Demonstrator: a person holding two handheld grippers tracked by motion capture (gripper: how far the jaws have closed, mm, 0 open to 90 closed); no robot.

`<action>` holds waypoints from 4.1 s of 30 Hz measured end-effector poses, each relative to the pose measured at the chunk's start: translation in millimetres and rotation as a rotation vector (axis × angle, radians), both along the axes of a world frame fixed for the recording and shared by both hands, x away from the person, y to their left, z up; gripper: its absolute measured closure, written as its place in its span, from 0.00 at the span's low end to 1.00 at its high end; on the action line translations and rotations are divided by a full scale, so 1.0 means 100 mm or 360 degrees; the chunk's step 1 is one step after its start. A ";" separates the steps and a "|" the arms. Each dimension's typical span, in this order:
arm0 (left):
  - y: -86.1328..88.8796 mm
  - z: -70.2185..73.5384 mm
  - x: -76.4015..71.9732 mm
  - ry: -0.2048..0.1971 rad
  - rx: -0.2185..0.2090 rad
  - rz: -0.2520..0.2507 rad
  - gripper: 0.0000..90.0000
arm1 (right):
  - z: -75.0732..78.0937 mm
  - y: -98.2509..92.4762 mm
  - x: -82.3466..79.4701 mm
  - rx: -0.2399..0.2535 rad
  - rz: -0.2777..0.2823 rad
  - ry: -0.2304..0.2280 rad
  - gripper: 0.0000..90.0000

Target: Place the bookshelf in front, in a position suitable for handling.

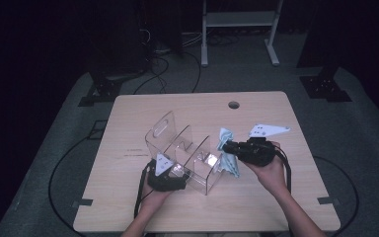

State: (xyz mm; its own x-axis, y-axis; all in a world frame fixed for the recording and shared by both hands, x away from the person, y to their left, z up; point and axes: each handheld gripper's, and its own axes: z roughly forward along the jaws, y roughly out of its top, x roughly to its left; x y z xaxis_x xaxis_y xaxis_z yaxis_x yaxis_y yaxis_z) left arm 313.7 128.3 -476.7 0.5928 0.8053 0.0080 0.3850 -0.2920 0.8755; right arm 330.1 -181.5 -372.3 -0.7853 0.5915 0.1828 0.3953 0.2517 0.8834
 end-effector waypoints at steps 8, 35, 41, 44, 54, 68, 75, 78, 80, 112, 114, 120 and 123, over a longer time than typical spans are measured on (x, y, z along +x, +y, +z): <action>-0.02 0.00 0.01 -0.0010 0.0005 0.0012 0.09 | 0.04 0.11 -0.10 -0.0038 0.0127 0.0011 0.90; -0.05 0.00 0.06 -0.0011 -0.0011 0.0042 0.09 | 0.01 0.41 -0.40 -0.0118 0.0310 0.0001 0.89; -0.05 0.00 0.06 -0.0014 -0.0008 0.0044 0.09 | 0.05 0.26 -0.23 -0.0097 0.0188 0.0017 0.90; -0.05 -0.01 0.06 -0.0007 -0.0018 0.0046 0.09 | 0.05 0.31 -0.30 -0.0112 0.0219 0.0006 0.89; -0.04 0.00 0.05 -0.0007 -0.0005 0.0038 0.09 | 0.05 0.07 0.00 -0.0107 0.0019 -0.0022 0.89; -0.04 0.00 0.05 -0.0012 -0.0011 0.0036 0.09 | -0.03 -0.19 0.42 -0.0142 -0.0229 0.0043 0.90; -0.05 0.00 0.05 -0.0008 -0.0005 0.0039 0.09 | 0.03 -0.06 0.16 -0.0137 -0.0074 0.0006 0.90; -0.05 0.00 0.05 -0.0002 -0.0011 0.0046 0.09 | 0.04 0.05 0.00 -0.0133 0.0008 -0.0018 0.90; -0.05 0.00 0.05 -0.0006 -0.0019 0.0051 0.09 | 0.04 0.11 -0.10 -0.0127 0.0063 -0.0028 0.90; -0.08 0.00 0.07 -0.0008 -0.0019 0.0062 0.09 | -0.06 0.38 -0.48 -0.0120 0.0262 -0.0048 0.90; -0.08 0.00 0.07 -0.0011 -0.0022 0.0063 0.09 | -0.02 0.32 -0.43 -0.0114 0.0199 -0.0077 0.90; -0.07 -0.01 0.07 -0.0010 -0.0023 0.0061 0.09 | -0.05 0.31 -0.45 -0.0123 0.0179 -0.0081 0.90; -0.07 0.00 0.07 -0.0014 -0.0019 0.0054 0.09 | -0.07 0.38 -0.56 -0.0194 0.0209 -0.0138 0.90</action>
